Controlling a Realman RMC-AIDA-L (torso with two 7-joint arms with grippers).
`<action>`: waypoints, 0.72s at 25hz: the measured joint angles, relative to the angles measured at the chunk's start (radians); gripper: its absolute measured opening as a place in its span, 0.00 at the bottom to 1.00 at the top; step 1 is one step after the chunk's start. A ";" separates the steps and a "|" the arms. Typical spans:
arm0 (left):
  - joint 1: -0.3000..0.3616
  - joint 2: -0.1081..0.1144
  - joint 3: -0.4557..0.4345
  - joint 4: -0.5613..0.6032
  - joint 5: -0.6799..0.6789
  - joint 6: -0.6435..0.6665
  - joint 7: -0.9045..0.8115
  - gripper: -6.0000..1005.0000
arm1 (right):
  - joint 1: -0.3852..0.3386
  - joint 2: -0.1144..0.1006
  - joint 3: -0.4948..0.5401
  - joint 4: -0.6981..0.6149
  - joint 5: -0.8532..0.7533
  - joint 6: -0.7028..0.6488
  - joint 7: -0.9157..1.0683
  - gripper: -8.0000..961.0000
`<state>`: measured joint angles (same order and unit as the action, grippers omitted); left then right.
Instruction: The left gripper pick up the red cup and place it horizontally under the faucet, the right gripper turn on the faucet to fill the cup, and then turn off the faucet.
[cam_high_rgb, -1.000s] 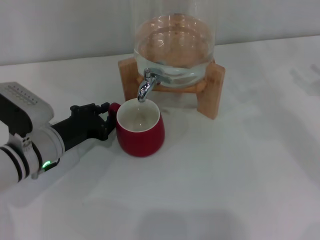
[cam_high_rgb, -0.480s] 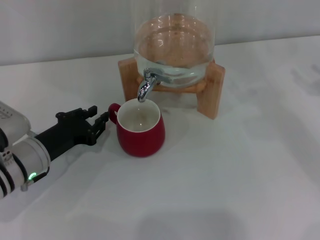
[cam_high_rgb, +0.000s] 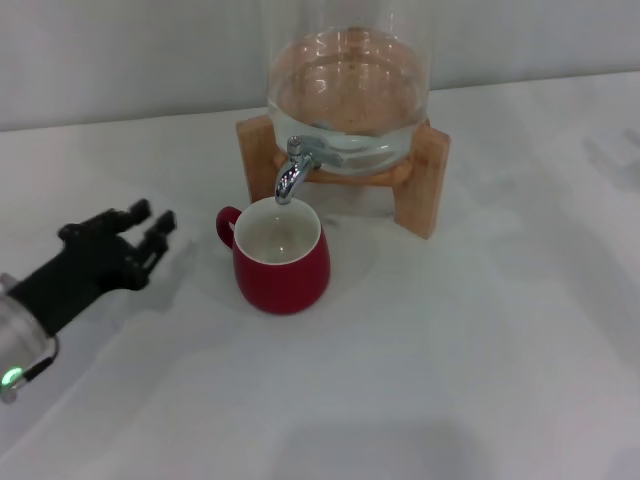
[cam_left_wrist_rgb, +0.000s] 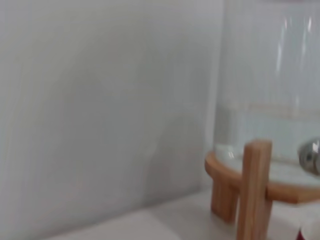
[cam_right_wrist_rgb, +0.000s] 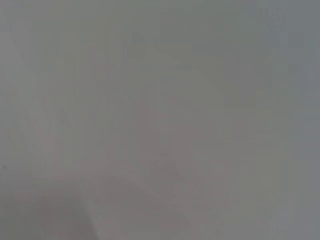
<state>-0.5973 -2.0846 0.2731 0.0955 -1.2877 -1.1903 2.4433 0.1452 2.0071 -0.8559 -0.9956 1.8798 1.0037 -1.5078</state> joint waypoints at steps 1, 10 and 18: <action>0.015 0.000 0.000 0.010 -0.017 -0.025 -0.001 0.34 | 0.000 0.000 0.000 0.000 0.001 0.000 0.000 0.78; 0.164 0.002 0.001 0.161 -0.187 -0.307 -0.137 0.34 | 0.000 -0.001 0.000 0.000 0.001 0.017 0.001 0.78; 0.258 0.004 0.003 0.333 -0.285 -0.545 -0.384 0.33 | -0.009 -0.002 0.000 0.000 0.001 0.062 0.003 0.78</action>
<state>-0.3388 -2.0802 0.2759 0.4287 -1.5722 -1.7356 2.0594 0.1365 2.0049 -0.8559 -0.9956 1.8807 1.0656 -1.5044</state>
